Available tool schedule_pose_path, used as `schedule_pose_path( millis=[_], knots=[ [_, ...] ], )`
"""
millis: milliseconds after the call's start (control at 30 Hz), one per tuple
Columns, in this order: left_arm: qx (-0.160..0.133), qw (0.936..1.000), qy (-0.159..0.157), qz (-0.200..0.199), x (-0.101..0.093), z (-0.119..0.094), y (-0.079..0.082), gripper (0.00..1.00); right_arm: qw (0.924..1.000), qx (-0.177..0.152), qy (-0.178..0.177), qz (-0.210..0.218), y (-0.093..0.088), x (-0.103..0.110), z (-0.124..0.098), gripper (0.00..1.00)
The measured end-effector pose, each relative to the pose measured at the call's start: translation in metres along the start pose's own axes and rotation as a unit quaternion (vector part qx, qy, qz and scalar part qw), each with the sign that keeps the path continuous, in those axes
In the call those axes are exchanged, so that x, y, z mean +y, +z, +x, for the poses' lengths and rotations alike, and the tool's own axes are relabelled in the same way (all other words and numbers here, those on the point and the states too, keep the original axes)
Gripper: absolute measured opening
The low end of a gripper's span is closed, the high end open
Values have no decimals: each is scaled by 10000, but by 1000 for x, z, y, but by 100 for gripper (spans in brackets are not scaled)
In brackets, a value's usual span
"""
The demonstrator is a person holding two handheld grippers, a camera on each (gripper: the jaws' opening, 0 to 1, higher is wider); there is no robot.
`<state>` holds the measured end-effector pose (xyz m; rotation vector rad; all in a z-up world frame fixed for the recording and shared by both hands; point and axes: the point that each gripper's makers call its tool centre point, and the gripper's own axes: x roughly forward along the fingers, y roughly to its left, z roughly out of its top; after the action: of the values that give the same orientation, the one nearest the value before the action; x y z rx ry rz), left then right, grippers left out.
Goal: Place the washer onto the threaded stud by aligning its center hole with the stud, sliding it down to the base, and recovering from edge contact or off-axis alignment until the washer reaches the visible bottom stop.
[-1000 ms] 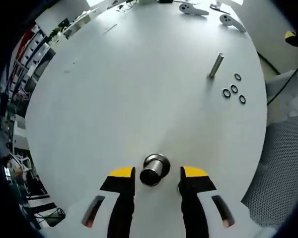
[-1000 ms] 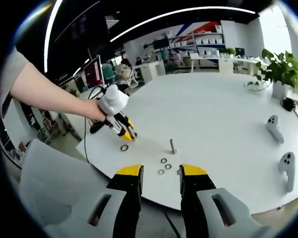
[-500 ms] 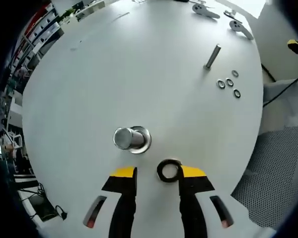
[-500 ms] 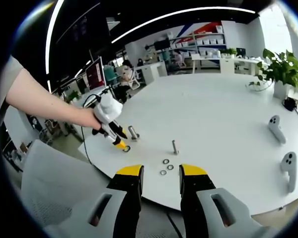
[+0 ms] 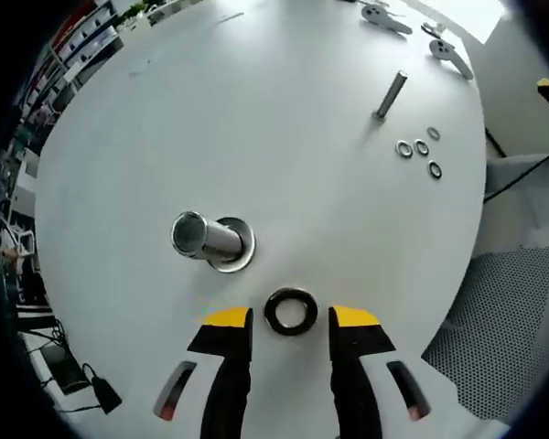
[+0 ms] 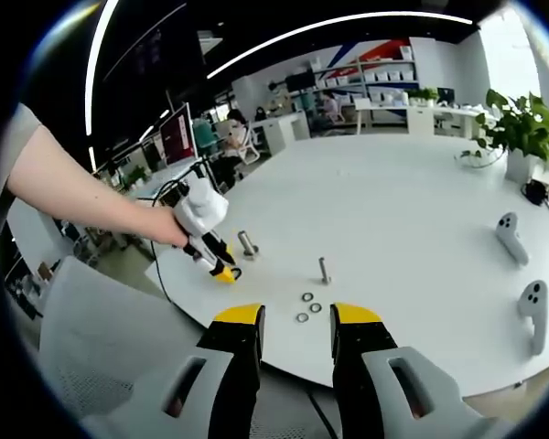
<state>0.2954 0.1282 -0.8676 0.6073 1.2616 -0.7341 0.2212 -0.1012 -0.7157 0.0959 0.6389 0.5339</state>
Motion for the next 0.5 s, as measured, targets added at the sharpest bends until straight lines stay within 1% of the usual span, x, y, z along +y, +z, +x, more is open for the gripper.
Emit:
schedule_pose_path(
  millis=[133, 267, 333, 400, 500],
  knots=[
    [39, 9999, -23, -109, 1, 0, 0, 30, 10000, 7, 12, -14, 0, 0, 1, 31],
    [19, 10000, -9, -61, 1, 0, 0, 30, 10000, -24, 13, -10, 2, 0, 0, 30],
    [-31, 10000, 2, -90, 2, 1, 0, 21, 10000, -25, 5, 15, 1, 0, 0, 30],
    [8, 9998, 22, -183, 2, 4, -2, 21, 10000, -11, 2, 20, 0, 0, 0, 30],
    [53, 9997, 17, -222, 3, 5, -1, 21, 10000, -11, 11, 2, 1, 0, 0, 30]
  ],
)
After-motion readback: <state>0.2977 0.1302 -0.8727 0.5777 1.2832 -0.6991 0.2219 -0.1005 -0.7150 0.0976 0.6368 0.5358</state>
